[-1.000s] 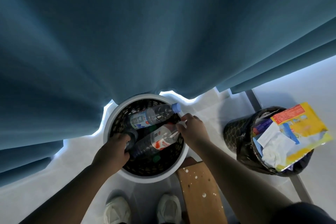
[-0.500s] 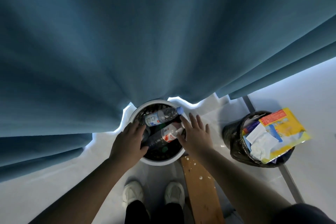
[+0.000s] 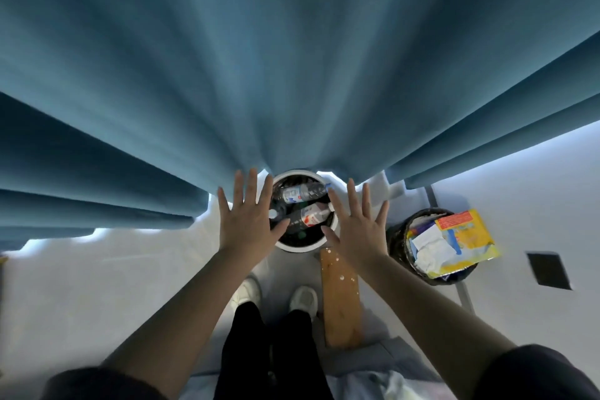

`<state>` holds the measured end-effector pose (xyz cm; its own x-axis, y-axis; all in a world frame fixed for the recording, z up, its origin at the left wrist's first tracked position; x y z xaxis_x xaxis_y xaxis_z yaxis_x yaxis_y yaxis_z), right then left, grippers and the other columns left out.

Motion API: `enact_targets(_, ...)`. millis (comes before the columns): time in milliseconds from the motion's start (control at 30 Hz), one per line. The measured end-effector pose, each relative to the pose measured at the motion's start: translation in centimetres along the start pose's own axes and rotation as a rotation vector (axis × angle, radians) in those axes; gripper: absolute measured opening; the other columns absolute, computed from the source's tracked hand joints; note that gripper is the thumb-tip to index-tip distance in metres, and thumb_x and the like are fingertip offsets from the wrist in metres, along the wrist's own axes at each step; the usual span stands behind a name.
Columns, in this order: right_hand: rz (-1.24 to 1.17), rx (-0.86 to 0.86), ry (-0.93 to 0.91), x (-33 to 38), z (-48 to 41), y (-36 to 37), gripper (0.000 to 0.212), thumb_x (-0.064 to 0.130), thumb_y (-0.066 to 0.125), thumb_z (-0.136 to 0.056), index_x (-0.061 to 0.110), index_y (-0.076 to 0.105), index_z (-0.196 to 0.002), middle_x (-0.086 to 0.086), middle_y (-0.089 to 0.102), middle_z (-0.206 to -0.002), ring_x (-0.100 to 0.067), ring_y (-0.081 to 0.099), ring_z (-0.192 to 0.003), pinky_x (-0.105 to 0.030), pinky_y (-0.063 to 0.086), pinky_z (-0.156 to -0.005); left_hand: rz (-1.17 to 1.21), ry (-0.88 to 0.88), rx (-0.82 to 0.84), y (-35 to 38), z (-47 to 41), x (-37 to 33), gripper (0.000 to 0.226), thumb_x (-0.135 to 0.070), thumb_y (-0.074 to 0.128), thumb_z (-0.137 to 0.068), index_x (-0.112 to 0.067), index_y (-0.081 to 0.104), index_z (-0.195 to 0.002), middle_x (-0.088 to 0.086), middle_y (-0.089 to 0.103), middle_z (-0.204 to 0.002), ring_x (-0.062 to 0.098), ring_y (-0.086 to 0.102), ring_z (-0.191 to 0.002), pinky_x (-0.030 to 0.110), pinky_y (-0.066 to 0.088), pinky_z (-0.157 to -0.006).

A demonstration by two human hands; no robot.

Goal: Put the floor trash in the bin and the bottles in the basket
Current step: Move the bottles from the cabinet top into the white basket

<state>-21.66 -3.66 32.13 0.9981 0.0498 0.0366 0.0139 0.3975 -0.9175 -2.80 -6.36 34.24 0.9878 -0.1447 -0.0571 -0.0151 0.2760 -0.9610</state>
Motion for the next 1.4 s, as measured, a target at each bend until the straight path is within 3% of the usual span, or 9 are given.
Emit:
enact_targets(267, 0.037, -0.089, -0.144, 6.9, 3.4, -7.4, 0.071, 0.061, 0.033, -0.093, 0.032, 0.004, -0.152, -0.007, -0.004, -0.161, -0.035, -0.007, -0.146, -0.065, 0.007, -0.112, 0.048, -0.138, -0.115, -7.4, 7.9, 4.3, 0.082, -0.063, 0.044, -0.084, -0.02, 0.018, -0.149, 0.011, 0.014, -0.158, 0.035, 0.01, -0.146, 0.06, 0.013, -0.112)
enact_targets(433, 0.028, -0.201, -0.21, 12.4, 5.1, -10.6, 0.073, 0.057, 0.047, -0.088, 0.031, 0.016, -0.148, -0.012, 0.024, -0.156, -0.04, 0.019, -0.143, -0.067, 0.021, -0.107, 0.064, -0.265, -0.154, -9.7, 12.7, 9.3, 0.08, -0.064, 0.044, -0.083, -0.02, 0.026, -0.147, 0.012, 0.023, -0.156, 0.035, 0.018, -0.144, 0.061, 0.021, -0.109)
enact_targets(533, 0.062, -0.245, -0.257, 16.8, 5.8, -12.1, 0.073, 0.057, 0.052, -0.086, 0.029, 0.026, -0.148, -0.012, 0.023, -0.156, -0.039, 0.021, -0.143, -0.066, 0.021, -0.106, 0.065, -0.328, -0.194, -11.3, 15.2, 12.9, 0.08, -0.066, 0.035, -0.082, -0.018, 0.029, -0.146, 0.012, 0.025, -0.155, 0.034, 0.022, -0.143, 0.061, 0.024, -0.108)
enact_targets(767, 0.084, -0.317, -0.375, 29.2, 7.9, -14.6, 0.075, 0.055, 0.054, -0.086, 0.027, 0.026, -0.148, -0.014, 0.025, -0.156, -0.04, 0.023, -0.142, -0.067, 0.026, -0.105, 0.11, -0.396, -0.279, -13.7, 20.2, 23.0, 0.078, -0.065, 0.033, -0.083, -0.016, 0.036, -0.144, 0.013, 0.031, -0.153, 0.034, 0.026, -0.141, 0.061, 0.027, -0.106)
enact_targets(1000, 0.074, -0.305, -0.48, 43.7, 9.6, -15.3, 0.068, 0.058, 0.03, -0.089, 0.029, 0.017, -0.149, -0.012, 0.019, -0.158, -0.038, 0.019, -0.144, -0.065, 0.024, -0.108, 0.144, -0.455, -0.303, -14.4, 26.1, 35.0, 0.079, -0.065, 0.034, -0.082, -0.016, 0.036, -0.144, 0.013, 0.032, -0.152, 0.035, 0.026, -0.141, 0.062, 0.029, -0.105)
enact_targets(1133, 0.061, -0.316, -0.604, 51.3, 10.2, -15.7, 0.075, 0.055, 0.049, -0.088, 0.03, 0.013, -0.149, -0.011, 0.012, -0.16, -0.038, 0.012, -0.146, -0.063, 0.018, -0.109, 0.163, -0.55, -0.329, -14.8, 28.8, 41.1, 0.079, -0.065, 0.032, -0.082, -0.015, 0.038, -0.143, 0.013, 0.032, -0.152, 0.036, 0.027, -0.141, 0.063, 0.03, -0.103)
enact_targets(1400, 0.148, -0.329, -0.868, 62.5, 10.4, -15.0, 0.081, 0.056, 0.065, -0.076, 0.03, 0.03, -0.144, -0.011, 0.03, -0.154, -0.037, 0.03, -0.14, -0.062, 0.033, -0.103, 0.166, -0.79, -0.337, -14.0, 32.3, 50.3, 0.079, -0.064, 0.029, -0.082, -0.015, 0.037, -0.144, 0.013, 0.031, -0.152, 0.035, 0.026, -0.141, 0.063, 0.026, -0.105)
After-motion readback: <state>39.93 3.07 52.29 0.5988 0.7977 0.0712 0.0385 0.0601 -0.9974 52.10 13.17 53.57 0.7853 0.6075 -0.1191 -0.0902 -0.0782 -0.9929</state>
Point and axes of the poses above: each hand's wrist, its own z-axis away from the middle knuckle, its own y-axis out of the palm, x = y × z, the point moved 8 cm from there along -z, towards the middle knuckle
